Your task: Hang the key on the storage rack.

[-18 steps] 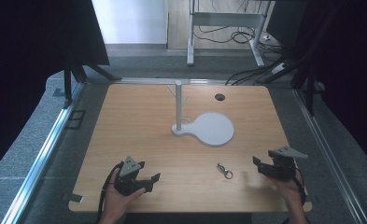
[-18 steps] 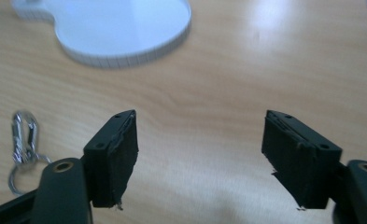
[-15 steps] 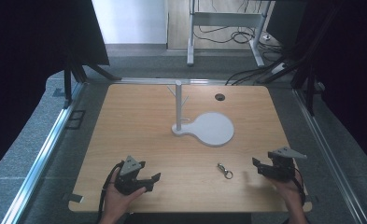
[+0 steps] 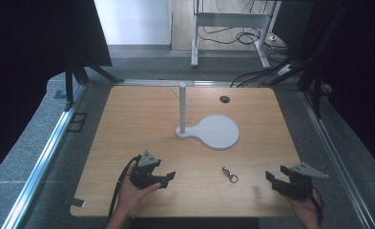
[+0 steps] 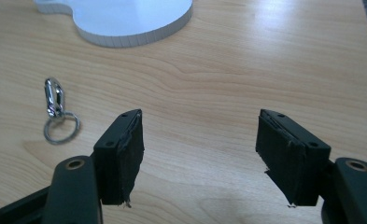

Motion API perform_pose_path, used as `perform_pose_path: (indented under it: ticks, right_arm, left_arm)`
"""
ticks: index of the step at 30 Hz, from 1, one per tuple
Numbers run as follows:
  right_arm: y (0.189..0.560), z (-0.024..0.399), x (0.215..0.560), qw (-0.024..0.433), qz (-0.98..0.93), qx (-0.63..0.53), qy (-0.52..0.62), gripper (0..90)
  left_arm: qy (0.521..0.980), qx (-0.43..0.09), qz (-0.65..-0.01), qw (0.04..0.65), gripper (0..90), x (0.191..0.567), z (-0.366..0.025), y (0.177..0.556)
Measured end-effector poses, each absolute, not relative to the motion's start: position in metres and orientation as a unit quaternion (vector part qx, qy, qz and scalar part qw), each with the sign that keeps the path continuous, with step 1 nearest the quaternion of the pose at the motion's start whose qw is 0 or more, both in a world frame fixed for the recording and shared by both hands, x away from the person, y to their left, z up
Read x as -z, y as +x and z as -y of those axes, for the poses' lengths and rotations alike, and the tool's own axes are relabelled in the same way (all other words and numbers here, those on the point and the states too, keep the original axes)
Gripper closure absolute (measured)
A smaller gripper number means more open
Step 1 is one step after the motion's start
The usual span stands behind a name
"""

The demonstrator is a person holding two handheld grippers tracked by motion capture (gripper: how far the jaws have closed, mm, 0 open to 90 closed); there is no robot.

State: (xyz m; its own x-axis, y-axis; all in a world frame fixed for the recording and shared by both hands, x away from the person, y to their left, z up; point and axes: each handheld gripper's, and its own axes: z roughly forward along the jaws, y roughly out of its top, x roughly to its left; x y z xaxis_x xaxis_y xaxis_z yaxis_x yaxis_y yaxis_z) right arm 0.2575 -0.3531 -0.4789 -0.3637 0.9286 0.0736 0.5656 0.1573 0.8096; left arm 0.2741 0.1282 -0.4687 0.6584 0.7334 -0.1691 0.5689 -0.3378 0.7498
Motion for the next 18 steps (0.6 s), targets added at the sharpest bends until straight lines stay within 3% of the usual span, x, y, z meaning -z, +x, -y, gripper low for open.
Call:
perform_pose_path:
  ticks: [6, 11, 18]
  right_arm:
    - [0.272, 0.344, 0.465, 0.213, -0.742, -0.342, 0.536, 33.0]
    - [0.284, 0.327, 0.434, 0.205, -0.767, -0.320, 0.517, 34.2]
    - [0.287, 0.300, 0.417, 0.181, -0.810, -0.285, 0.479, 37.4]
  left_arm:
    - [0.812, -0.081, -0.396, 0.421, 25.9, 0.471, -0.146, 0.268]
    - [0.811, -0.094, -0.385, 0.430, 25.6, 0.462, -0.151, 0.260]
    - [0.801, -0.106, -0.390, 0.441, 25.2, 0.453, -0.163, 0.247]
